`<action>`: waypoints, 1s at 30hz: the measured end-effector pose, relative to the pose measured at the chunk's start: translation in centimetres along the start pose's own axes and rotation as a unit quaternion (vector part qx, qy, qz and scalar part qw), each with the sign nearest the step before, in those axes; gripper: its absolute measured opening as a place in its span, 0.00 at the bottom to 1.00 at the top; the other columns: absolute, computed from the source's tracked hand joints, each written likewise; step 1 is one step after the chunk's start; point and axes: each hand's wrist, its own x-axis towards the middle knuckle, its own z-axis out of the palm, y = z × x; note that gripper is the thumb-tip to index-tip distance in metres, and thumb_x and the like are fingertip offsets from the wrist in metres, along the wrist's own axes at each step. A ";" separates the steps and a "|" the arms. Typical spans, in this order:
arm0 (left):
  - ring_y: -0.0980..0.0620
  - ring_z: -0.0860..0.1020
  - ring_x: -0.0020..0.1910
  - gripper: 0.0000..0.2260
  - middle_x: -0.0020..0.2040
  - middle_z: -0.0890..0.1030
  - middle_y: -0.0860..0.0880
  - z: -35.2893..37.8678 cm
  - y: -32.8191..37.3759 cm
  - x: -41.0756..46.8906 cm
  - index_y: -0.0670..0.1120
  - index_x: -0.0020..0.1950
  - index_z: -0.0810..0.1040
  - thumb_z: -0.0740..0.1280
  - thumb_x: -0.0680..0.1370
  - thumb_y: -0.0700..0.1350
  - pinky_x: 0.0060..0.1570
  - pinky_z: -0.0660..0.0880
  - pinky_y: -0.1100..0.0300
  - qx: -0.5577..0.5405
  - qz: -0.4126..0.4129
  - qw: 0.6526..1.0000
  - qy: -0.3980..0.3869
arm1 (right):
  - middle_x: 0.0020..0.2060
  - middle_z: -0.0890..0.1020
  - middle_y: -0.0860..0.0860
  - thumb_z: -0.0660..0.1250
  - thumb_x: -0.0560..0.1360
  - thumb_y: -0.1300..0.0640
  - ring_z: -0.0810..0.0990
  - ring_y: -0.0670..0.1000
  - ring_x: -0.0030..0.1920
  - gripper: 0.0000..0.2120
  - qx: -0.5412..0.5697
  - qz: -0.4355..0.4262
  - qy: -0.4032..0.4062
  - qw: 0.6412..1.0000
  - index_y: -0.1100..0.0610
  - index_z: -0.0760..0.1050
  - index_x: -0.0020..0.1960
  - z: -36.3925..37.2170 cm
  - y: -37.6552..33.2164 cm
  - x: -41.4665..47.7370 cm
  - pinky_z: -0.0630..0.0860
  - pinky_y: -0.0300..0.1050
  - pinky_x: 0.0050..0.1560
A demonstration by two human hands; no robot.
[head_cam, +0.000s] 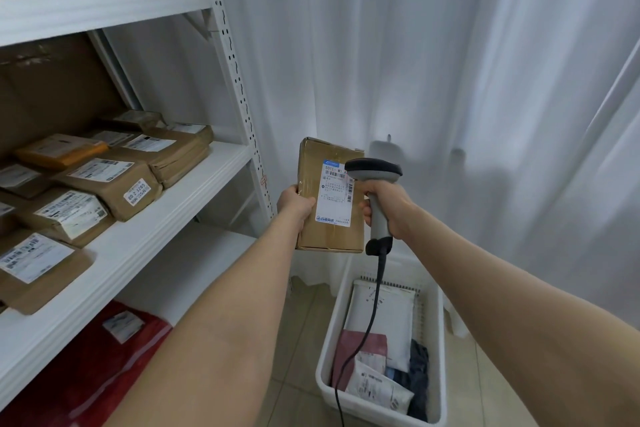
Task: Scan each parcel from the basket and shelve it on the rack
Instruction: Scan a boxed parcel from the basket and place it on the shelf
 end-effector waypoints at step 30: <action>0.42 0.78 0.56 0.16 0.60 0.78 0.43 -1.9 -0.7 -0.2 0.44 0.67 0.72 0.63 0.79 0.37 0.57 0.76 0.48 -0.047 -0.026 0.999 0.013 | 0.23 0.74 0.52 0.62 0.76 0.63 0.70 0.46 0.21 0.03 -0.037 0.021 -0.032 0.999 0.60 0.71 0.43 2.6 -1.2 -1.7 0.71 0.35 0.24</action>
